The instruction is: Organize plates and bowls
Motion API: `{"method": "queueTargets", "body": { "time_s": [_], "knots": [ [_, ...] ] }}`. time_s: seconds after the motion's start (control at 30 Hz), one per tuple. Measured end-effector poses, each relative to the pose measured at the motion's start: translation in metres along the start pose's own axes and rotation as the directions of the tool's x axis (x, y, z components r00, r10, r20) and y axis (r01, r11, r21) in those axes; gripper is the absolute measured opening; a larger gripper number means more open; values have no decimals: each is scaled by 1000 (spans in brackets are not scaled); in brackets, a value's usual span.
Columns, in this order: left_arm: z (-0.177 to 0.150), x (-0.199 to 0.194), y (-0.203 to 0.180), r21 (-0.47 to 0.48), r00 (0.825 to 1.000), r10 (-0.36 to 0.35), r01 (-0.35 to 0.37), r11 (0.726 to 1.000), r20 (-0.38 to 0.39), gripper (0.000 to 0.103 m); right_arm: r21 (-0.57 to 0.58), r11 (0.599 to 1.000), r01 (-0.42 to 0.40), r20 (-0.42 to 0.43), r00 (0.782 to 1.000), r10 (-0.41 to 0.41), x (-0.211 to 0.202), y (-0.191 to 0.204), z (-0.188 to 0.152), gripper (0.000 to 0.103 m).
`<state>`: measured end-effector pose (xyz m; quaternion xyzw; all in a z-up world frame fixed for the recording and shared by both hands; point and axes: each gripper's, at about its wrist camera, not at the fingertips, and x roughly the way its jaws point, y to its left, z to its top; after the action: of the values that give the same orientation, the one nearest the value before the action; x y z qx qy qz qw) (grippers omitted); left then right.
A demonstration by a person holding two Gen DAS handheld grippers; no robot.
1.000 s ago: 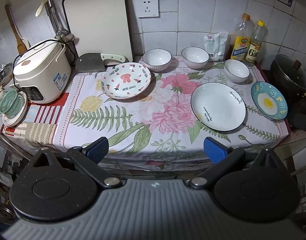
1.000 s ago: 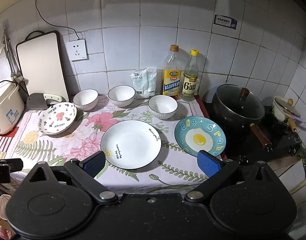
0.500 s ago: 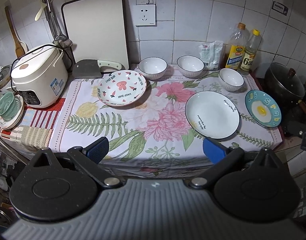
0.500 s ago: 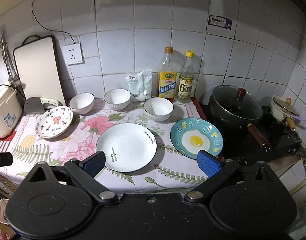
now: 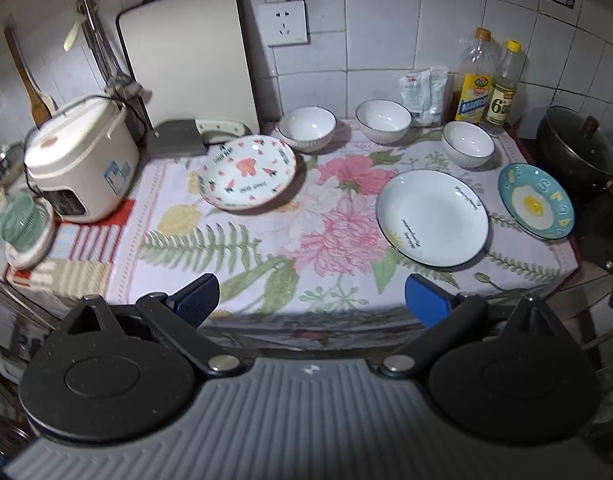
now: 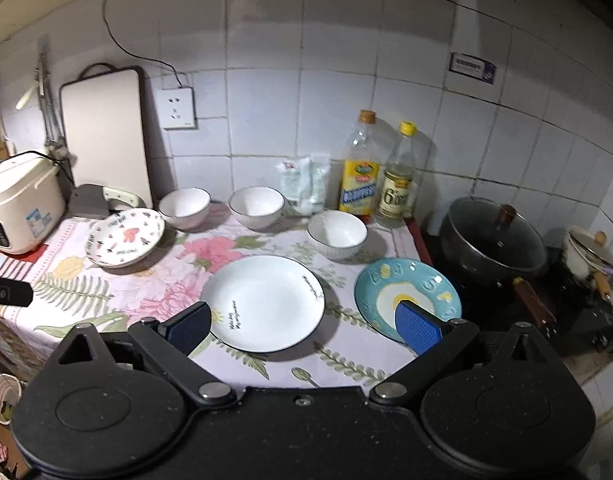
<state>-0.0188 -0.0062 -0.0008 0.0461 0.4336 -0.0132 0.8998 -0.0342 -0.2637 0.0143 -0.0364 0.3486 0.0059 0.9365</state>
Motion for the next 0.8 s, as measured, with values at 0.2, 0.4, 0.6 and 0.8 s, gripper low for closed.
{"method": "queueTargets", "body": {
  "time_s": [0.2, 0.4, 0.6, 0.8],
  "knots": [
    [11, -5, 1, 5, 999, -44, 44, 999, 26, 100, -52, 997, -51, -6, 999, 50, 3, -3, 0, 100],
    [18, 16, -6, -32, 984, -168, 170, 985, 51, 100, 14, 991, -136, -74, 988, 137, 26, -12, -7, 97],
    [23, 60, -26, -31, 969, -240, 242, 970, 60, 100, 72, 986, -150, -71, 985, 155, 68, -17, -19, 90],
    [24, 144, -51, 7, 970, -229, 229, 973, 79, 91, 149, 973, -176, -85, 978, 190, 139, -32, -35, 78]
  ]
}}
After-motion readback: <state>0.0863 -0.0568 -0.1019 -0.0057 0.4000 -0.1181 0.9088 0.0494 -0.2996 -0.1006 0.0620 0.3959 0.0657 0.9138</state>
